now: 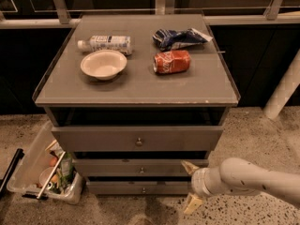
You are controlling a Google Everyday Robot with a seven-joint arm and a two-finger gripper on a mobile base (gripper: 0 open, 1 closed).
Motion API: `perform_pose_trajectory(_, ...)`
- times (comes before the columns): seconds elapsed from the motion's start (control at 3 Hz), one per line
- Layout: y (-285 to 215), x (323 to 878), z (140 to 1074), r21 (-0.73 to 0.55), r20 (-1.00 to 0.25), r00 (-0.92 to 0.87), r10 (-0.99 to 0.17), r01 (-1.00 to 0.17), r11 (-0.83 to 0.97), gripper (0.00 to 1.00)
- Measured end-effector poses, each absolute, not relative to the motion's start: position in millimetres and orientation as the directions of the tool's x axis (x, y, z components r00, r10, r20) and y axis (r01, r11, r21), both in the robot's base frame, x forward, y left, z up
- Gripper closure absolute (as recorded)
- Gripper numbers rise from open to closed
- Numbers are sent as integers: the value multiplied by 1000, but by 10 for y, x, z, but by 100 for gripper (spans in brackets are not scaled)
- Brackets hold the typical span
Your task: Open middle drawer
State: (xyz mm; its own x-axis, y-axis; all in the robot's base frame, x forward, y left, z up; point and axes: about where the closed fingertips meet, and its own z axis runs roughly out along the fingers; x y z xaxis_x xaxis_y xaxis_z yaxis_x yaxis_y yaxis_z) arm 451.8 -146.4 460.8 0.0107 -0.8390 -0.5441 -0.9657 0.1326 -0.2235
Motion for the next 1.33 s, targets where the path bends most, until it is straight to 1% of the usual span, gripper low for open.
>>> perform_pose_trajectory(0.67,-1290,5010,4511,-339,-516,108,-850,-937,86,0)
perform_pose_trajectory(1.0,-1290,5205,4466,-384,-500,131,-856,-920,84,0)
perform_pose_trajectory(1.33,-1322,5256,4449,-381,-514,127,-848,-920,93,0)
